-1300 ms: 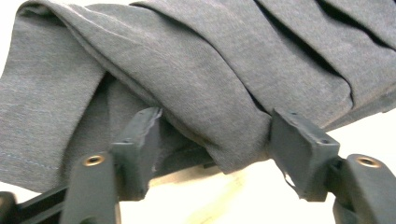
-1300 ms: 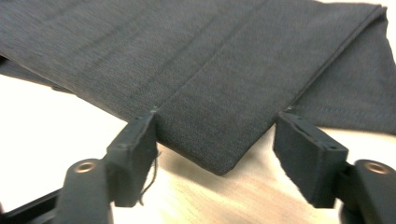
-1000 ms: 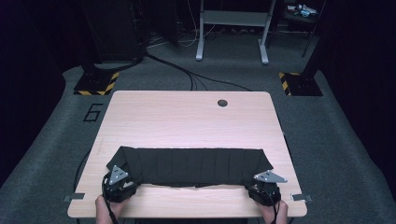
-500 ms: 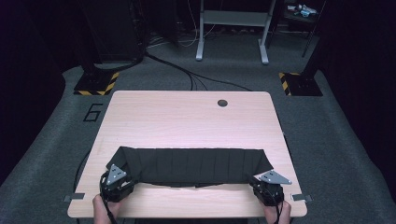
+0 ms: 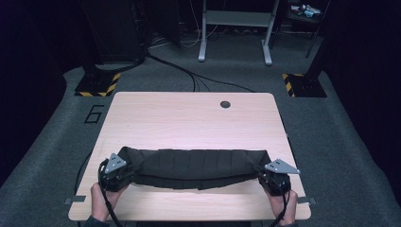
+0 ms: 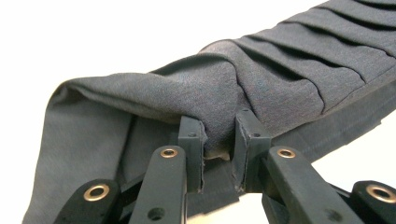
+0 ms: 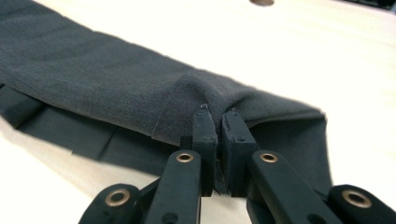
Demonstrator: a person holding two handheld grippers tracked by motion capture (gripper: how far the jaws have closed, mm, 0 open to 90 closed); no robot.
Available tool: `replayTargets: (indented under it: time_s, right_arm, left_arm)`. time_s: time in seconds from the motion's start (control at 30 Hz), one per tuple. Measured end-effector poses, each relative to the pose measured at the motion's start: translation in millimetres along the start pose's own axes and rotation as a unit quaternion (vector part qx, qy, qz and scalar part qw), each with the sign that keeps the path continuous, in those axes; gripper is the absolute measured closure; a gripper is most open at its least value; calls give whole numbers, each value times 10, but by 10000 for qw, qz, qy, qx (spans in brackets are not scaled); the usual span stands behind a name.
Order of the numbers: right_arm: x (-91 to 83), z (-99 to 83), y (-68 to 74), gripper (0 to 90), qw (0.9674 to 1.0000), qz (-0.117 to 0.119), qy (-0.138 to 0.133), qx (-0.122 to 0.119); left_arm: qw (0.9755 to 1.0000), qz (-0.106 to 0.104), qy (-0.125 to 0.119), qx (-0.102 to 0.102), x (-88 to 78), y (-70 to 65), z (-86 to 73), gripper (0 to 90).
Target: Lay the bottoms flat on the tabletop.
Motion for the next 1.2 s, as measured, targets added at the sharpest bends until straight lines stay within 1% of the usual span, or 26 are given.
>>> replayTargets:
  time_s: [0.07, 0.1, 0.13, 0.17, 0.27, 0.3, 0.33, 0.37, 0.47, 0.5, 0.53, 0.57, 0.63, 0.7, 0.77, 0.8, 0.83, 0.9, 0.97, 1.0, 1.03, 1.07, 1.1, 1.13, 1.17, 1.2]
  right_arm:
    - [12, 92, -31, 857, 10000, -27, -27, -26]
    - [12, 92, -31, 857, 10000, -27, -27, -26]
    - [26, 175, -62, 858, 10000, -48, -61, -55]
    - [37, 224, -79, 858, 9999, -40, -80, -72]
    - [87, 379, -138, 859, 9999, -69, -86, -117]
    - [102, 413, -149, 859, 9999, -66, -78, -115]
    - [126, 459, -170, 859, 9999, -89, -62, -128]
    - [146, 506, -188, 860, 9998, -90, -66, -142]
    - [230, 637, -246, 860, 9998, -102, -27, -168]
    - [263, 676, -267, 860, 9998, -100, 8, -162]
    - [294, 714, -287, 860, 9999, -91, 31, -140]
    - [342, 761, -320, 861, 9998, -93, 60, -168]
    - [408, 819, -360, 861, 9998, -91, 94, -133]
    - [499, 873, -413, 861, 9997, -108, 195, -78]
    - [605, 926, -476, 860, 9996, -102, 272, -2]
    - [660, 954, -509, 861, 9995, -118, 306, 51]
    - [720, 982, -547, 860, 9993, -149, 350, 62]
    - [869, 1041, -625, 860, 9986, -198, 459, 183]
    - [995, 1078, -683, 859, 9975, -266, 581, 291]
    - [1083, 1098, -723, 856, 9965, -311, 654, 408]
    - [1136, 1103, -746, 853, 9958, -328, 708, 480]
    - [1221, 1102, -783, 842, 9944, -406, 803, 560]
    - [1267, 1091, -798, 798, 9933, -449, 885, 596]
    - [1329, 1067, -832, 745, 9915, -580, 999, 600]
    - [1358, 1050, -846, 707, 9914, -583, 997, 617]
    - [1364, 1031, -849, 616, 9907, -541, 1041, 686]
  left_arm:
    - [10000, -20, -2, 36, 4, 24, 69, 766]
    - [10000, -20, -2, 36, 4, 24, 69, 768]
    - [10000, -22, 3, 42, 6, 40, 108, 770]
    - [10000, -51, -18, -1, 26, 75, 199, 771]
    - [10000, -92, 20, 13, 60, 128, 304, 777]
    - [9999, -104, 19, -28, 83, 145, 341, 780]
    - [9999, -104, 19, -28, 83, 145, 341, 783]
    - [9998, -156, 101, -20, 123, 200, 421, 786]
    - [9997, -198, 158, -49, 184, 272, 517, 792]
    - [9997, -198, 158, -49, 184, 272, 517, 793]
    - [9995, -217, 198, -71, 206, 302, 550, 794]
    - [9993, -239, 262, -127, 269, 371, 623, 795]
    - [9992, -249, 285, -135, 290, 394, 649, 795]
    - [9989, -253, 362, -181, 398, 486, 746, 795]
    - [9988, -234, 380, -212, 444, 515, 778, 794]
    - [9985, -248, 400, -280, 537, 577, 848, 794]
    - [9982, -235, 449, -332, 595, 619, 889, 792]
    - [9978, -224, 428, -459, 684, 680, 955, 787]
    - [9971, -131, 408, -624, 816, 757, 1034, 774]
    - [9969, -41, 460, -636, 854, 797, 1050, 746]
    - [9960, 78, 486, -751, 914, 848, 1074, 689]
    - [9958, 144, 479, -773, 953, 878, 1079, 638]
    - [9958, 144, 479, -773, 953, 878, 1079, 554]
    - [9942, 387, 541, -848, 1007, 945, 1057, 478]
    - [9937, 375, 565, -887, 1013, 953, 1041, 431]
    - [9931, 381, 582, -947, 1017, 962, 1015, 381]
Point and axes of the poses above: each handheld gripper's, and its own axes: x roughly forward along the jaws, z roughly out of its top, y roughly to its left, the point moved 7 cm from there along x, roughly forward along the jaws, and after that the axes turned 1 degree about -z, right-handed, at the moved point
